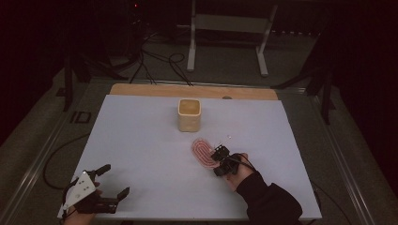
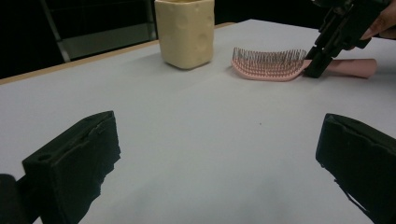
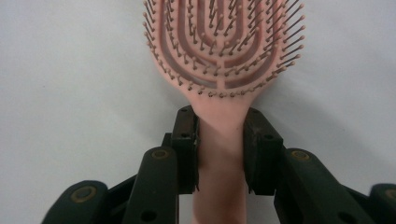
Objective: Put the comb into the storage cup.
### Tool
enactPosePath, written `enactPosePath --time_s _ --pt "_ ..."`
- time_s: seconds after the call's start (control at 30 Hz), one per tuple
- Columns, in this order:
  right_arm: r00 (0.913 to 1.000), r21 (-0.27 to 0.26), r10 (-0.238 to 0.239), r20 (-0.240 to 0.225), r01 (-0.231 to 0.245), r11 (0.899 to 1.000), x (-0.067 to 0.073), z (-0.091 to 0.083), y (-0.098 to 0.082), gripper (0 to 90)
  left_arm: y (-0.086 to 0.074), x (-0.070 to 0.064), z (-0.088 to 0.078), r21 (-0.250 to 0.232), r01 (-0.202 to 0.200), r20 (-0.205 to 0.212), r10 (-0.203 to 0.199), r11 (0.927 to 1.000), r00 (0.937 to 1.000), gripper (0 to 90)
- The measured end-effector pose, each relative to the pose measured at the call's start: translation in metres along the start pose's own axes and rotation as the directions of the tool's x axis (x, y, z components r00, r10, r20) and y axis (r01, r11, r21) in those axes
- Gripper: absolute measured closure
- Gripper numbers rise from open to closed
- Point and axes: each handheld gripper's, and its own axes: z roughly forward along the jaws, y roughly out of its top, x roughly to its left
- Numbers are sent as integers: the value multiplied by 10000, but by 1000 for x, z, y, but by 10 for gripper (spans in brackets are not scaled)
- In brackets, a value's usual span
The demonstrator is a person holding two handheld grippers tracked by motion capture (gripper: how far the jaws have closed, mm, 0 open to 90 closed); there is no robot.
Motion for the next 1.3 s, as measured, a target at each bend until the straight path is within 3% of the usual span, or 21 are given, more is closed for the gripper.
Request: enactPosePath --time_s 0.33,0.67,0.8,1.0,1.3 --pt "9992 -443 37 -396 -54 9990 -4 -3 -3 699 -1 0 1 84 -14 -9 14 10000 10000 0" --pt "9980 -1213 -318 -541 251 9923 0 -22 -1 700 -1 0 1 115 -18 -8 18 9999 10000 0" --pt "9977 -1646 -262 -618 157 9862 -1 -29 0 700 0 1 -1 -173 250 98 -249 9995 9996 0" --pt "9964 -2146 -416 -734 249 9764 1 -38 2 700 -1 1 1 34 156 81 -156 9999 9998 0" --pt "9978 -2952 -501 -437 350 9548 2 -54 6 699 -1 1 1 64 166 62 -166 9998 9998 0"
